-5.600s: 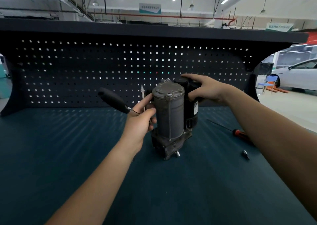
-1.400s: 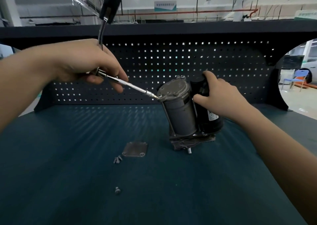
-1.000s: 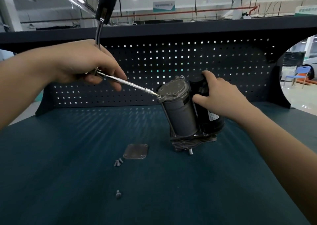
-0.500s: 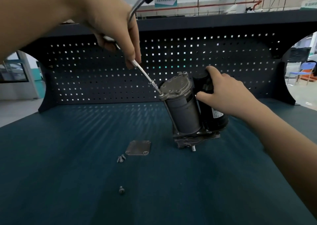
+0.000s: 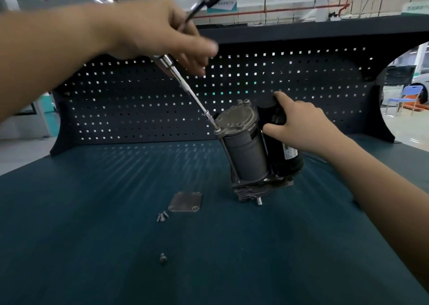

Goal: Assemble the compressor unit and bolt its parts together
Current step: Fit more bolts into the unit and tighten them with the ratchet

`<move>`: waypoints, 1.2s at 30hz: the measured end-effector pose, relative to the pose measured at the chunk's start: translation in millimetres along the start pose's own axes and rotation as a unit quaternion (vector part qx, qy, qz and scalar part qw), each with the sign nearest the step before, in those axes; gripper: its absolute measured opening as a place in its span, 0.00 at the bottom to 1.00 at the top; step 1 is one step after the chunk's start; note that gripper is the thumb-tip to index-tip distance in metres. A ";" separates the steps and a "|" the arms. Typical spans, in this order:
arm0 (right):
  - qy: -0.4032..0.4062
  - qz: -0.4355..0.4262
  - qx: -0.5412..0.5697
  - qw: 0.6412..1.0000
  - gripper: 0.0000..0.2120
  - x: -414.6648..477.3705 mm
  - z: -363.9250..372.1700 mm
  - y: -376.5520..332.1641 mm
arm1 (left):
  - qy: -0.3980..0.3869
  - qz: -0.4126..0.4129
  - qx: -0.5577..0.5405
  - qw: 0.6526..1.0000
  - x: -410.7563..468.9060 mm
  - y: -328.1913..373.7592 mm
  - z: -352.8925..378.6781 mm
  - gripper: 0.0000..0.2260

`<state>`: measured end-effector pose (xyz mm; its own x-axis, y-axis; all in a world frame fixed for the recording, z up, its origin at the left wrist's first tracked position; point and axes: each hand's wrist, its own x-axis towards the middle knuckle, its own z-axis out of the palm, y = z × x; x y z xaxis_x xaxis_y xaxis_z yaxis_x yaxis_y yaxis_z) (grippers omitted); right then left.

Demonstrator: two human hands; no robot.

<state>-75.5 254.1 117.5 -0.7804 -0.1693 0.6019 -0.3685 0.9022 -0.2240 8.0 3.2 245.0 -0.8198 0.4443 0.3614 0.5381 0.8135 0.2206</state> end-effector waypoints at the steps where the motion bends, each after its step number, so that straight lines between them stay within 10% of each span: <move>1: 0.001 0.002 0.003 1.000 0.36 1.4 -0.2 0.8 | 0.018 -0.007 -0.061 0.998 13.1 21.0 12.7 0.22; 10: 0.011 -0.011 0.005 1.000 0.35 2.0 2.5 3.1 | 0.108 -0.036 -0.268 0.957 42.6 39.6 31.0 0.13; 16: 0.015 -0.015 0.019 1.000 0.35 5.1 3.5 5.0 | 0.250 -0.198 -0.475 0.820 46.6 12.2 26.6 0.09; 21: 0.012 -0.001 0.022 1.000 0.35 11.3 5.0 6.3 | 0.297 -0.075 -0.087 0.948 42.8 1.5 31.5 0.12; 29: 0.001 0.000 0.019 1.000 0.35 15.8 5.2 7.5 | 0.280 0.198 0.130 0.930 30.1 8.2 35.9 0.12; 36: 0.012 0.004 0.024 1.000 0.33 16.7 5.8 8.1 | 0.234 -0.086 -0.231 0.941 48.6 5.6 31.4 0.06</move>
<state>-94.4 256.2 121.3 -0.7708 -0.1520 0.6187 -0.3868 0.8833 -0.2648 -34.9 41.1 235.4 -0.7847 0.0192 0.6196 0.5215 0.5608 0.6431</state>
